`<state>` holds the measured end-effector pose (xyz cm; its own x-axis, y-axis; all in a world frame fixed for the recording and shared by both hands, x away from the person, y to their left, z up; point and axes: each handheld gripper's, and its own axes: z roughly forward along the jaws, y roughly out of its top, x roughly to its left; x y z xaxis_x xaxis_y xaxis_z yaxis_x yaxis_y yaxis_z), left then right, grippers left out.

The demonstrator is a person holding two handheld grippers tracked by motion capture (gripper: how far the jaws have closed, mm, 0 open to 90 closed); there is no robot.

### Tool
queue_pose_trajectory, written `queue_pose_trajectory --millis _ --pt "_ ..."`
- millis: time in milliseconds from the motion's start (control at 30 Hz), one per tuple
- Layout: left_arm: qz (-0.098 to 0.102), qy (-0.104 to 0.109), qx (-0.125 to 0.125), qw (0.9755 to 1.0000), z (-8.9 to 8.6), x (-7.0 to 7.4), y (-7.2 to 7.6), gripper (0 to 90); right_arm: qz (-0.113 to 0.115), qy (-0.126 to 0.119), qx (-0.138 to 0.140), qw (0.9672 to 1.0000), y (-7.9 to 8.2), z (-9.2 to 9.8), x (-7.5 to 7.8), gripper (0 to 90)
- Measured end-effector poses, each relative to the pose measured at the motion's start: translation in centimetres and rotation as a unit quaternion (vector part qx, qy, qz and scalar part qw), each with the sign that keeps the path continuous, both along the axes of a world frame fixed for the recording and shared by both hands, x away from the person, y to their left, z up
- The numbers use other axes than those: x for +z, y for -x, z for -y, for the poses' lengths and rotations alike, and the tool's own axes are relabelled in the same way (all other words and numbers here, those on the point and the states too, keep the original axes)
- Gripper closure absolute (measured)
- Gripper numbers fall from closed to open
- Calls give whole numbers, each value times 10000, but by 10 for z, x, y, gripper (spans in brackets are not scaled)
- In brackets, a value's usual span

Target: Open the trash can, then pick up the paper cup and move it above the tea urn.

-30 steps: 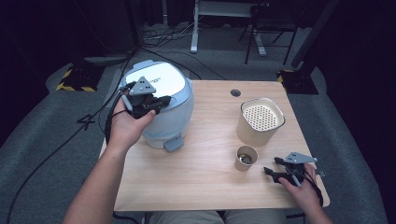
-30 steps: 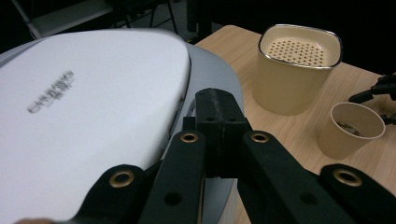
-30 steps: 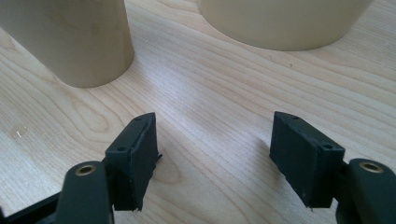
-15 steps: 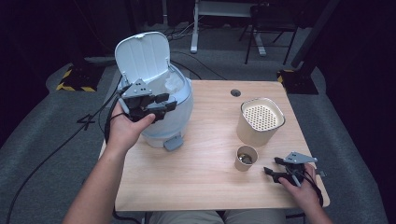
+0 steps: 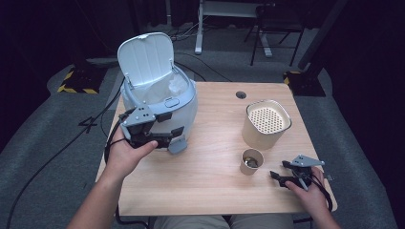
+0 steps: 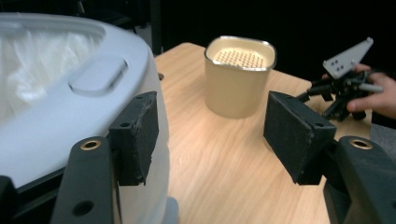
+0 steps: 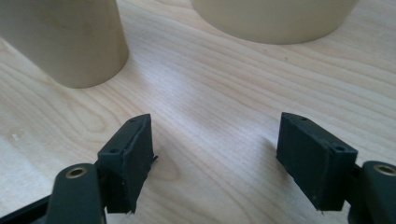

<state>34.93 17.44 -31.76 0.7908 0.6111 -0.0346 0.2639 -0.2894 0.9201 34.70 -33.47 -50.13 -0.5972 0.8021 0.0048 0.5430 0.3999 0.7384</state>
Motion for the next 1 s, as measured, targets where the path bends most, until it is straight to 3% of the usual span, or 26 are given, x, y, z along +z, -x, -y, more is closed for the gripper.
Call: queue_pose_trajectory --millis 133,300,400,433,467,500,533,667,833,900,933,1000 --pt "-49 25 -92 9999 1 -15 9 351 18 -250 131 9996 3 0 8 257" --pt "-58 -238 -63 9997 5 -32 17 343 49 -283 303 9991 7 -1 19 229" --pt "-198 -455 -54 9988 11 -57 19 334 118 -469 456 9978 13 -4 27 212" --pt "-198 -455 -54 9988 11 -57 19 334 118 -469 456 9978 13 -4 27 212" --pt "-323 -482 -35 9983 13 -72 19 333 138 -514 569 9970 15 -8 30 206" --pt "-323 -482 -35 9983 13 -72 19 333 142 -498 629 9967 15 -10 32 200" --pt "-412 -547 -20 9976 16 -85 17 333 150 -501 671 9964 16 -12 33 197" --pt "-651 -820 39 9945 24 -110 13 331 215 -600 792 9948 16 -22 37 202" --pt "-1009 -946 58 9904 32 -131 6 315 265 -584 910 9938 16 -33 37 194" --pt "-1058 -989 75 9894 33 -135 5 312 270 -574 920 9937 16 -35 37 194" --pt "-1118 -1274 133 9854 36 -141 3 304 265 -559 968 9934 14 -39 36 215" --pt "-1071 -1392 171 9843 38 -148 2 293 275 -519 996 9933 13 -44 34 219"
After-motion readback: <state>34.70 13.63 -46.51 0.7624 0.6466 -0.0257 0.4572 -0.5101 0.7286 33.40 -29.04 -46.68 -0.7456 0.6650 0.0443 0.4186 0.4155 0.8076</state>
